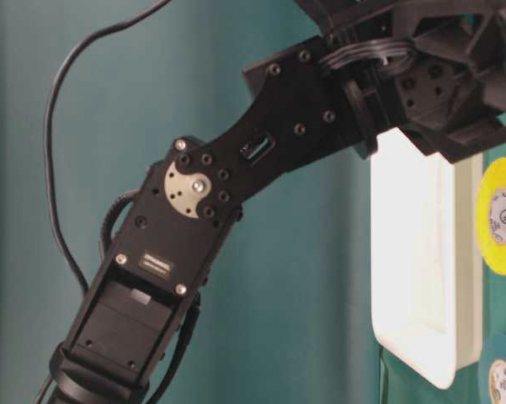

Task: Place the tape from the fixed location into the white case.
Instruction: 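Close the left gripper on the white roll's inner rim, then lift the white tape roll with the left gripper, then carry the white roll with the left gripper over the white tray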

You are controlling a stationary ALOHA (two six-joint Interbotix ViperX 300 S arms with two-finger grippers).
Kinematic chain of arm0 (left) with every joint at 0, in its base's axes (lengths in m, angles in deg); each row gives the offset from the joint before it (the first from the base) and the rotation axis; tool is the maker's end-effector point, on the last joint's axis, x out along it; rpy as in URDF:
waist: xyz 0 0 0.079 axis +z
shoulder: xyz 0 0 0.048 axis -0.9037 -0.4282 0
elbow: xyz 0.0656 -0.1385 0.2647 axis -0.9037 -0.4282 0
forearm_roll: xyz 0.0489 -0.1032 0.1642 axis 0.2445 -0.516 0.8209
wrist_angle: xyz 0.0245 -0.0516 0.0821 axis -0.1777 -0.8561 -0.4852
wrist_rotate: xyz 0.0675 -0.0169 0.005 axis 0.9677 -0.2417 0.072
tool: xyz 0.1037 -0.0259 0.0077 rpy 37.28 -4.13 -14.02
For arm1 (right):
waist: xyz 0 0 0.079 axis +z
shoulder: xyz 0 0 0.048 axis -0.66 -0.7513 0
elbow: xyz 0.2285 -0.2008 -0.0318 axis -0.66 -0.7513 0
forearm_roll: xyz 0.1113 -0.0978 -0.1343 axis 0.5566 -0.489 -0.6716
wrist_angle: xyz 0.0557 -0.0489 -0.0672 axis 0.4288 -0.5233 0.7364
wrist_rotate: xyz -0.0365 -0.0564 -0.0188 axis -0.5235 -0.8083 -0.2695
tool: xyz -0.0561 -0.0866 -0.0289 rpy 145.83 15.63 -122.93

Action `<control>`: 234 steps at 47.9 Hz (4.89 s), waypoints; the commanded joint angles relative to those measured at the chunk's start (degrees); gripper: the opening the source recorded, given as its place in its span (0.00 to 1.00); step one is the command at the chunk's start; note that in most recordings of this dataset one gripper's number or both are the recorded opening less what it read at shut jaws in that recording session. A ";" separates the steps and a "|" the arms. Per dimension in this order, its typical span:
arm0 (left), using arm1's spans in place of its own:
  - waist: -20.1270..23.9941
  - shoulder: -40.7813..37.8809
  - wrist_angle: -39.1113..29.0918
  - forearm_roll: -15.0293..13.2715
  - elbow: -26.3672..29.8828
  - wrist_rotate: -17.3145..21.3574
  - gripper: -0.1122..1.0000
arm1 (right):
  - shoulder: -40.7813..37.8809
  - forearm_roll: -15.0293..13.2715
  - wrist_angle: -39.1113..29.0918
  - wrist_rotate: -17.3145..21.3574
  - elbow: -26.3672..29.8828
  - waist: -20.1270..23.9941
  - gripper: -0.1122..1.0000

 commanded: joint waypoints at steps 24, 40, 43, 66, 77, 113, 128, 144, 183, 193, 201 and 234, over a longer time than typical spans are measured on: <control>-0.35 7.65 -5.10 0.18 3.96 0.18 0.35 | -0.35 0.00 0.00 -0.09 1.76 -0.09 0.10; -0.35 12.04 -10.02 0.18 6.59 0.26 0.35 | -0.35 -0.09 -0.53 0.00 1.76 -0.09 0.10; -0.26 12.48 -11.16 0.26 7.21 0.26 0.35 | -0.35 -0.09 -0.53 0.00 1.76 -0.09 0.10; -0.26 13.54 -20.21 0.35 13.89 0.26 0.35 | -0.35 -0.09 -0.62 -0.09 1.85 -0.09 0.10; -0.35 13.62 -23.99 0.35 17.58 0.26 0.35 | -0.35 0.00 -0.88 -0.09 1.85 -0.09 0.10; -0.35 14.06 -29.00 0.53 22.76 0.00 0.35 | -0.35 0.00 -1.23 -0.09 1.85 -0.09 0.10; -0.18 14.50 -28.74 0.53 21.88 0.00 0.35 | -0.35 -0.09 -1.23 -0.09 2.02 -0.09 0.10; 1.49 14.68 -28.74 0.53 21.01 0.00 0.35 | -0.35 -0.09 -1.23 -0.09 2.11 -0.09 0.10; 18.72 19.86 -28.30 0.53 11.07 -0.18 0.35 | -0.35 -0.09 -1.67 -0.09 2.11 -0.09 0.10; 22.15 21.62 -27.33 0.53 7.56 -0.18 0.35 | -0.35 -0.09 -1.67 -0.09 2.11 -0.09 0.10; 23.12 22.59 -26.19 0.53 5.54 -0.18 0.35 | -0.35 -0.09 -1.76 -0.09 2.11 -0.09 0.10; 23.12 22.85 -25.75 0.44 4.83 -0.18 0.35 | -0.35 -0.26 -1.76 -0.09 2.11 -0.09 0.10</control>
